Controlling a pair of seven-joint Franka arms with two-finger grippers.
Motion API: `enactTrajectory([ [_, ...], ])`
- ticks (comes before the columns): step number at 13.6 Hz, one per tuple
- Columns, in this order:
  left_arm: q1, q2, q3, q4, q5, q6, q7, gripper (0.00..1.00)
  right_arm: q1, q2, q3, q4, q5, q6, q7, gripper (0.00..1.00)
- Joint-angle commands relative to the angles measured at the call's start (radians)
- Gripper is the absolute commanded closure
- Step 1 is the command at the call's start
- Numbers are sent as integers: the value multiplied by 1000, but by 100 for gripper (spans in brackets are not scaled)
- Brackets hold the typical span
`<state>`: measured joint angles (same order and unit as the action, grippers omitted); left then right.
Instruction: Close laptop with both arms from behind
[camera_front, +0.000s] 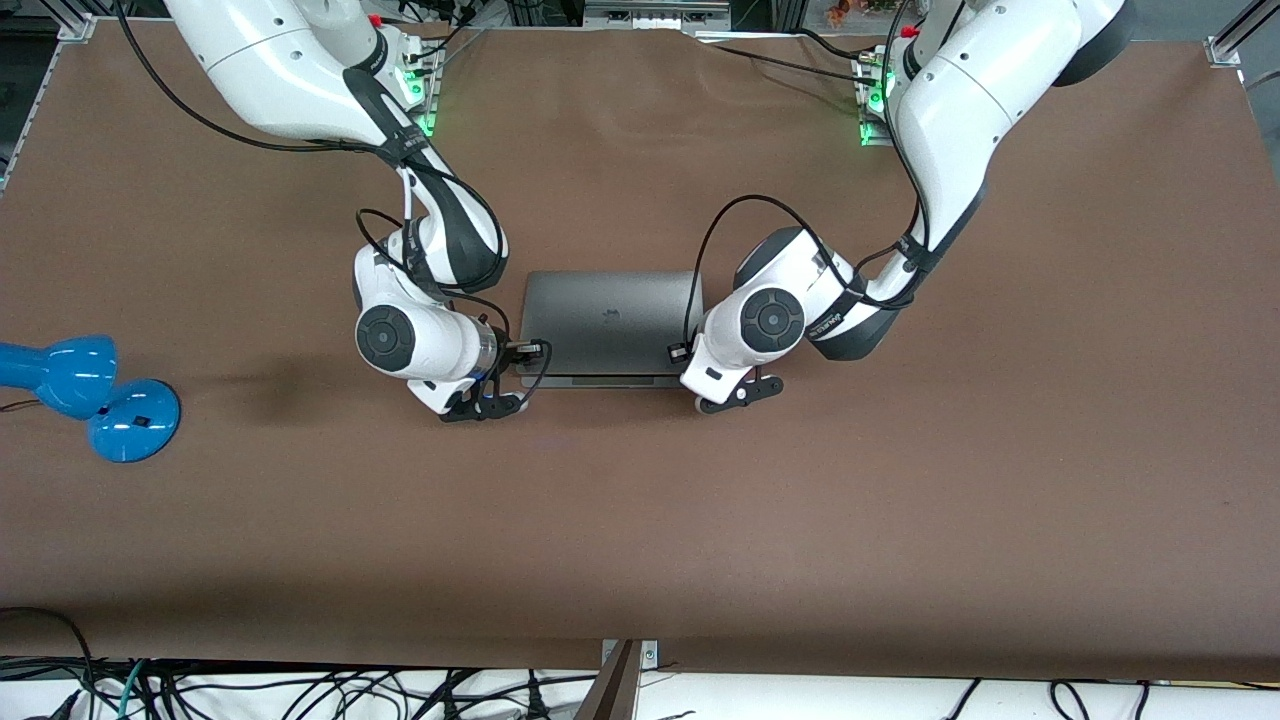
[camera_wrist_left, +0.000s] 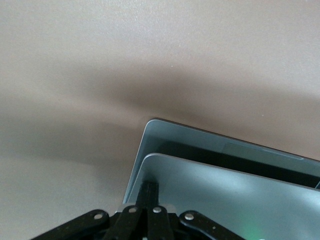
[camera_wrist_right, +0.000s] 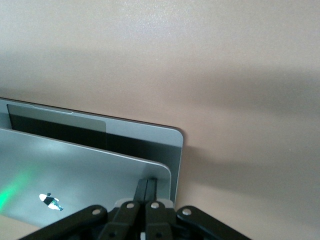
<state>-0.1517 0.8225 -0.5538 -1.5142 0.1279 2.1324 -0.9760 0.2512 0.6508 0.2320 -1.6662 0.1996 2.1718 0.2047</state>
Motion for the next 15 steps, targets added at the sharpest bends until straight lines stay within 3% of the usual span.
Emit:
enactTrajectory([
  [1, -25, 33, 17, 43, 33, 9, -9, 100, -1, 15, 1, 0, -6, 32, -40, 100],
  [5, -35, 46, 24, 43, 35, 24, -9, 100, -3, 42, 1, 0, -8, 81, -45, 100],
  [8, -68, 53, 67, 55, 32, 31, -9, 100, -3, 55, 1, 2, -8, 97, -45, 100],
  [15, -75, 67, 72, 55, 35, 55, -10, 100, 0, 87, 1, 2, -8, 132, -45, 100],
])
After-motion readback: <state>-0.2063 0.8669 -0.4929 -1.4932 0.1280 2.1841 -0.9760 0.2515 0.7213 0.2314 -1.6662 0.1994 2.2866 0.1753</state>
